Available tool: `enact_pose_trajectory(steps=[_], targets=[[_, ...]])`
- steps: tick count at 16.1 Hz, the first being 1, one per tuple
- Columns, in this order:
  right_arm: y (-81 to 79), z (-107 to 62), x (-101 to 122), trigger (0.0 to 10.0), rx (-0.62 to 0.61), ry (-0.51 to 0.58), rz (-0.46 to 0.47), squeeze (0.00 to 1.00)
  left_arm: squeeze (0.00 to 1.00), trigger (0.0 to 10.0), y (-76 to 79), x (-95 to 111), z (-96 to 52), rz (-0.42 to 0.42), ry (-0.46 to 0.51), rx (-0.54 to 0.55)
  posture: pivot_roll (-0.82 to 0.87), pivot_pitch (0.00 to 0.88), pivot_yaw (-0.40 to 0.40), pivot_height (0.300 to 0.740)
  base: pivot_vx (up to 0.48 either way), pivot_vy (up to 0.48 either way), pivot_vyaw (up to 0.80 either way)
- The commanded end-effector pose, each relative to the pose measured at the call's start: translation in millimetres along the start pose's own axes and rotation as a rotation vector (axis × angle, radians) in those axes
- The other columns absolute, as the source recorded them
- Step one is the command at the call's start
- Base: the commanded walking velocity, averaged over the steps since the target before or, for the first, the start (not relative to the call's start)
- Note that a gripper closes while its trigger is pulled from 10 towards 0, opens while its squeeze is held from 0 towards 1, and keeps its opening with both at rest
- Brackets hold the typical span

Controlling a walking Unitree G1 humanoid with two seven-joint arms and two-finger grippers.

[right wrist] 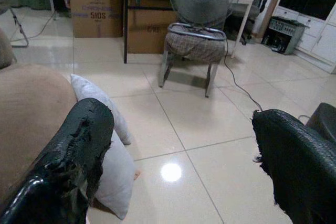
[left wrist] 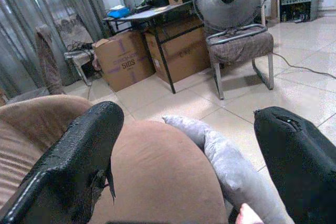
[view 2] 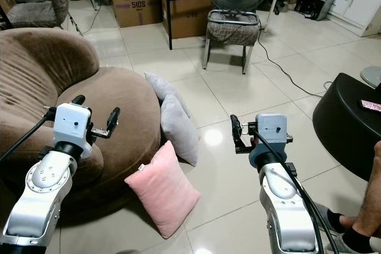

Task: Move the pillow to the sofa from floor

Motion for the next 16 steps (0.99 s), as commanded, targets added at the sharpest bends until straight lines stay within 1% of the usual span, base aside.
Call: enact_pose_trajectory(steps=[1,5,6,7,8,9,12,16], targets=[[-0.7,2.2,3.7,10.0,0.01,0.019,0.006,0.0,0.16,10.0,-3.1,0.3,2.0,-0.004,0.004,0.012,0.04,0.0,0.009,0.74,0.244,0.0,0.0],[-4.1,1.4,1.5,10.0,0.023,0.015,0.014,0.0,0.17,10.0,-1.7,0.2,0.7,-0.012,0.006,0.008,0.03,0.0,0.008,0.74,0.317,0.0,0.0],[-4.2,1.3,1.1,10.0,0.026,0.011,-0.007,0.0,0.17,10.0,-1.2,0.0,0.3,-0.015,0.006,0.007,0.03,0.0,0.007,0.74,0.341,0.0,0.0],[-3.4,1.3,0.9,10.0,0.023,0.009,-0.061,0.0,0.17,10.0,-0.4,-0.3,-0.5,-0.018,0.007,0.004,0.03,0.0,0.006,0.74,0.337,0.0,0.8],[-2.9,1.1,0.3,10.0,0.019,0.008,-0.068,0.0,0.17,10.0,0.4,-0.4,-1.0,-0.02,0.008,0.0,0.03,0.0,0.005,0.74,0.341,0.0,0.8],[-2.6,0.9,-0.2,10.0,0.016,0.008,-0.044,0.0,0.18,10.0,0.8,-0.3,-1.3,-0.023,0.009,-0.002,0.03,0.0,0.005,0.74,0.341,0.0,0.8],[-2.5,0.5,-0.2,10.0,0.022,0.013,-0.015,0.0,0.16,10.0,2.1,0.2,-2.1,-0.024,0.013,-0.006,0.03,0.0,0.002,0.74,0.332,0.0,0.0],[-2.7,0.2,-0.5,10.0,0.019,0.012,-0.008,0.0,0.14,10.0,3.6,-0.3,-3.1,-0.038,0.018,-0.018,0.03,0.0,0.0,0.74,0.0,0.0,0.0]])
Point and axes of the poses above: a point about 5 cm out from each wrist's last joint towards the gripper, its own z axis pointing out of the wrist towards the gripper, its own x axis along the axis of the wrist's last joint, y = z × x, the point moved 2 cm from there along z, pointing out of the wrist towards the gripper, and after that the axes turned 9 degrees about z, right-handed, at the moved point
